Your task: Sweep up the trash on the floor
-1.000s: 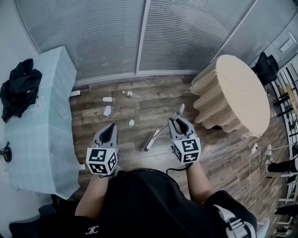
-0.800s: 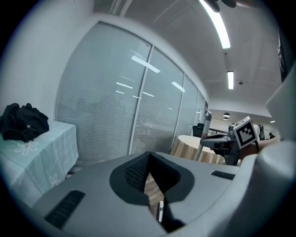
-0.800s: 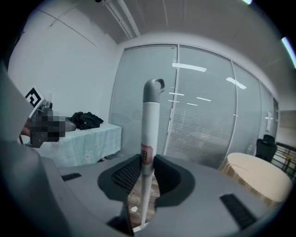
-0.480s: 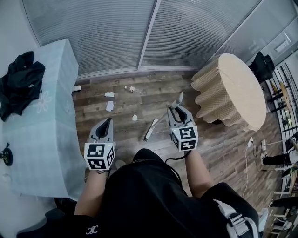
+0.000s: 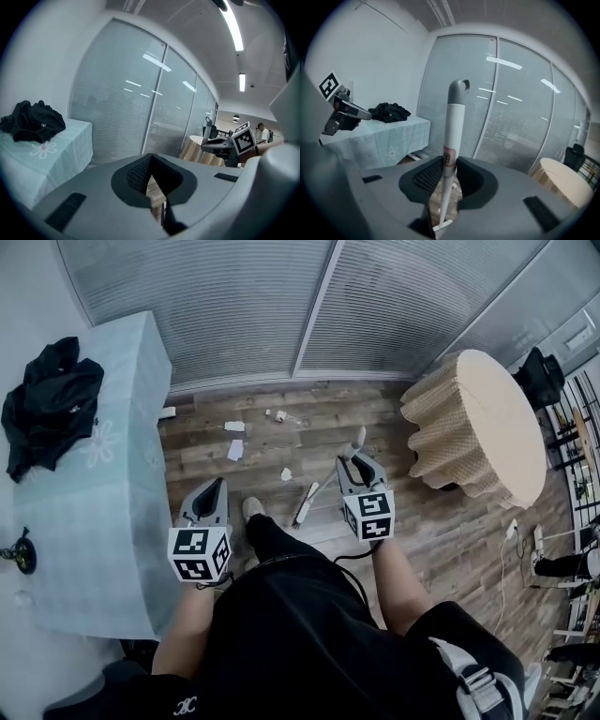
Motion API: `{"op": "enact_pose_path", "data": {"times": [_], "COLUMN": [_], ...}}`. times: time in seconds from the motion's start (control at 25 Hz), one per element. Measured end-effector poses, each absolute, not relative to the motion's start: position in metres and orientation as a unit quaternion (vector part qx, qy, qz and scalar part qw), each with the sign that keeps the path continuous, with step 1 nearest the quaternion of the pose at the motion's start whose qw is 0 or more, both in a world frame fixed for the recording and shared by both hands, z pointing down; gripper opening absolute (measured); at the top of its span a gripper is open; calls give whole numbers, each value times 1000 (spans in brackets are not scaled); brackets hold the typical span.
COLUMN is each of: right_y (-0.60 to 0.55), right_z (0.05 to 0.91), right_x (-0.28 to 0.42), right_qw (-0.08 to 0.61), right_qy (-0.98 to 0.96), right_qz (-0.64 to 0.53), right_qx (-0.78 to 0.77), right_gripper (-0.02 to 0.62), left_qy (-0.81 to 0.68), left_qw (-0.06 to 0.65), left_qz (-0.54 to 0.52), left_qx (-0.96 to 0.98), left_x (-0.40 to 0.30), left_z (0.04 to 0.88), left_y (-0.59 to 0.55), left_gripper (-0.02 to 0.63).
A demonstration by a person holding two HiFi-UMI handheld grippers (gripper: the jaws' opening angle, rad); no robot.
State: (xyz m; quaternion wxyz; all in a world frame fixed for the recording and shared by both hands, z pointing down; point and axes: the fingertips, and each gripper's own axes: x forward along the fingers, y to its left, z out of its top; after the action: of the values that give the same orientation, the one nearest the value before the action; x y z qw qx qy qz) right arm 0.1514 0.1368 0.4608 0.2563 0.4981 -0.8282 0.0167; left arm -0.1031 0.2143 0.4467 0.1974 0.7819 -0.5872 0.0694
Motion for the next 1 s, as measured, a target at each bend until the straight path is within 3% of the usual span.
{"op": "enact_pose_path", "data": {"times": [1.0], "right_y": [-12], "right_z": [575], "right_x": [93], "right_qw": [282], "right_qy": [-831], "right_qz": [104], "right_qx": [468], "right_gripper": [101], "left_qy": [-551], "left_qw": [199], "left_qz": [183], "left_qx": [789], "left_x": [-128], "left_z": [470], "left_y": [60], "left_gripper": [-5]}}
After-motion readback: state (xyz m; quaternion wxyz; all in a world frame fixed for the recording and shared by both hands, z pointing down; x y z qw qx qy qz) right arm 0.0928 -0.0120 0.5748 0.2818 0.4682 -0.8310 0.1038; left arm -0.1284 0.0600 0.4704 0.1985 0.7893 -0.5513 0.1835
